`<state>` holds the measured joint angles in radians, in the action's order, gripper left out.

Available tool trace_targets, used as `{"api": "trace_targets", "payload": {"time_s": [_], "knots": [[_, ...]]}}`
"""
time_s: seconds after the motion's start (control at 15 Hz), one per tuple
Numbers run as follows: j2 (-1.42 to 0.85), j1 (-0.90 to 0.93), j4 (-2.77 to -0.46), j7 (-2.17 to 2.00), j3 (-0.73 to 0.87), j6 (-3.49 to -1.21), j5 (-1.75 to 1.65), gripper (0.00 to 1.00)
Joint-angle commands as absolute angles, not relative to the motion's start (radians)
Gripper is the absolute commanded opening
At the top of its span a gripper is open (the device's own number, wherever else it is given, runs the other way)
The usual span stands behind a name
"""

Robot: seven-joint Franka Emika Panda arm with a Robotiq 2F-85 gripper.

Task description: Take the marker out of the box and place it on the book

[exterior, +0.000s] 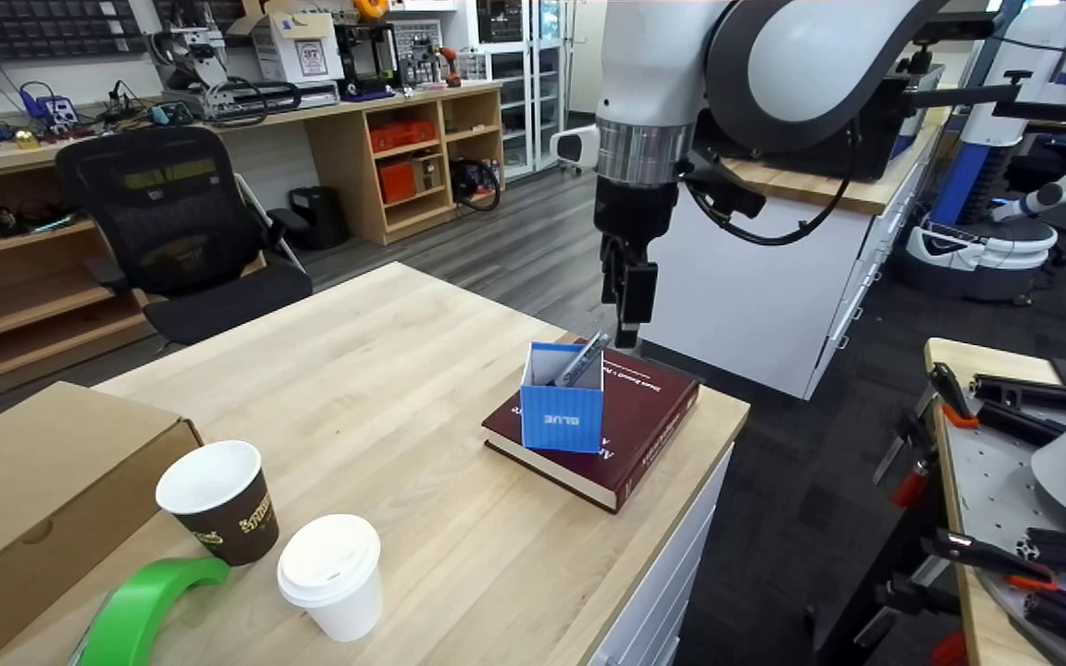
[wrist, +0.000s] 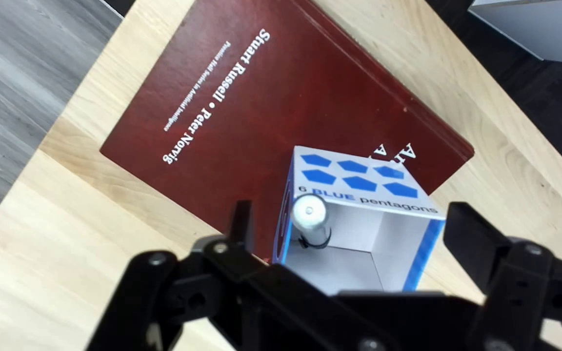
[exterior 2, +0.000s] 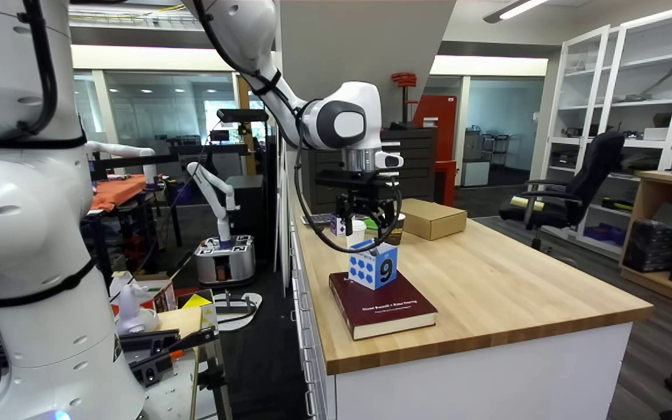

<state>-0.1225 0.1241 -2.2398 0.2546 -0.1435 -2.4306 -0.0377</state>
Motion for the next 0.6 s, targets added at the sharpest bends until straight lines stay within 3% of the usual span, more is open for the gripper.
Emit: {"api": "trace_targets", "payload": {"time_s": [0.0, 0.53], "knots": [[-0.152, 0.129, -2.205, 0.263, -0.149, -2.42, -0.062, 1.0], [-0.193, 0.119, -2.187, 0.271, -0.144, -2.429, -0.061, 1.0]]}}
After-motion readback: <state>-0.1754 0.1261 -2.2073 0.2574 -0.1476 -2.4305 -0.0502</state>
